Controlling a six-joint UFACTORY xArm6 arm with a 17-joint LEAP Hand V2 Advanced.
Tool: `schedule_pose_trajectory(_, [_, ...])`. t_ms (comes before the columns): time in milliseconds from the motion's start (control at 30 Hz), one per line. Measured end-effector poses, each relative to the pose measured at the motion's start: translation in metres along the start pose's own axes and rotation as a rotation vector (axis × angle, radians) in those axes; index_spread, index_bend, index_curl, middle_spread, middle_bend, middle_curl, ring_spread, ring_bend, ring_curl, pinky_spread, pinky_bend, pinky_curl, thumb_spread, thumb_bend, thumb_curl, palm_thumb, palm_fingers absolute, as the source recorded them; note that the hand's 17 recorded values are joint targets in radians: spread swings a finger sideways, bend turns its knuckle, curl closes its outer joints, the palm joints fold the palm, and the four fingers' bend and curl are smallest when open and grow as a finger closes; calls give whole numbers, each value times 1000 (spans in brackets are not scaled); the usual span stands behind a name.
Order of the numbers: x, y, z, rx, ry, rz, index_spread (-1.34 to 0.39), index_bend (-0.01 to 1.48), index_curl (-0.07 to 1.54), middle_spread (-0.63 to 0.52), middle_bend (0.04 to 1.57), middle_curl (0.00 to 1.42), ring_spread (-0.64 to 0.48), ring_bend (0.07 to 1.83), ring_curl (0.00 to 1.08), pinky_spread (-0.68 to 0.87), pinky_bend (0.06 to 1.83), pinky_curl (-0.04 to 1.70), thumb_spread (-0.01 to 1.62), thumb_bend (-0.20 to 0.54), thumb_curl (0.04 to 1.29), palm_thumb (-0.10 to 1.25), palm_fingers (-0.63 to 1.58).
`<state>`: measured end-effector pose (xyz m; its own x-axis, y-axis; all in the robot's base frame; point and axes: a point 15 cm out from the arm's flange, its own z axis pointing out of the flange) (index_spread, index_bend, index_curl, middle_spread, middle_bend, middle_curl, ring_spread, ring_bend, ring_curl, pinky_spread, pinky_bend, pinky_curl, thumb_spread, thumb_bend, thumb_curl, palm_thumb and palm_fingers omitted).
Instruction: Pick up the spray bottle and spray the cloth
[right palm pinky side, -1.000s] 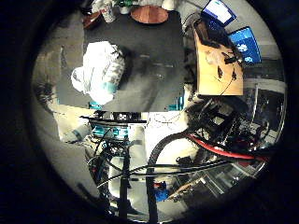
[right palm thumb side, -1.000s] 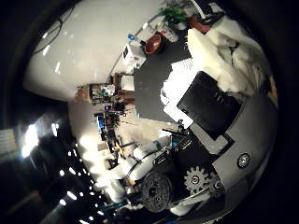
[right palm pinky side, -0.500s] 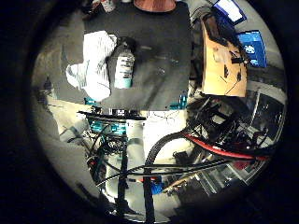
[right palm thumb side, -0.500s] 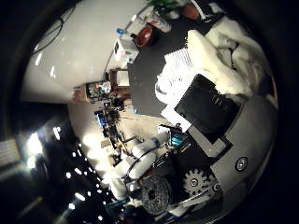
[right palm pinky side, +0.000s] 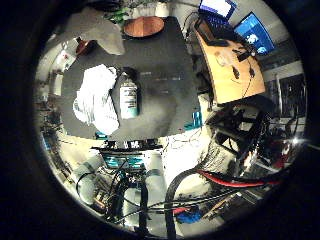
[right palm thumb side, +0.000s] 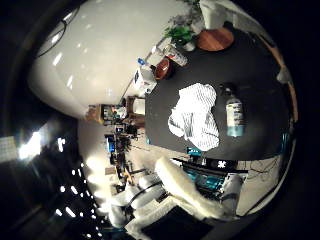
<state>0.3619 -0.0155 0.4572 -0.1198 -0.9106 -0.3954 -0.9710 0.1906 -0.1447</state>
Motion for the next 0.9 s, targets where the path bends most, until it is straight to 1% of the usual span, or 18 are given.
schedule_pose_trajectory(67, [10, -2, 5, 29, -13, 39, -109, 252, 389, 220, 364, 342, 305, 610, 231, 572, 1210, 403, 1095, -21, 431, 506, 38])
schedule_pose_trajectory(200, [35, -4, 25, 63, -38, 132, -85, 204, 380, 236, 305, 326, 328, 559, 214, 630, 1163, 350, 1082, -20, 414, 533, 77])
schedule_pose_trajectory(467, [76, -22, 52, 175, -24, 291, -41, 173, 352, 259, 239, 321, 340, 499, 203, 658, 1118, 282, 1064, -24, 402, 558, 104])
schedule_pose_trajectory(700, [62, -41, 76, 213, -138, 373, 9, 164, 325, 283, 213, 325, 354, 472, 205, 666, 1093, 240, 1054, -23, 404, 583, 88])
schedule_pose_trajectory(800, [47, -50, 97, 197, -219, 412, 26, 163, 313, 289, 207, 329, 360, 463, 209, 662, 1083, 225, 1051, -25, 405, 585, 83])
schedule_pose_trajectory(900, [36, -55, 124, 166, -263, 435, 29, 163, 307, 288, 198, 328, 361, 461, 212, 661, 1087, 217, 1051, -25, 405, 585, 83])
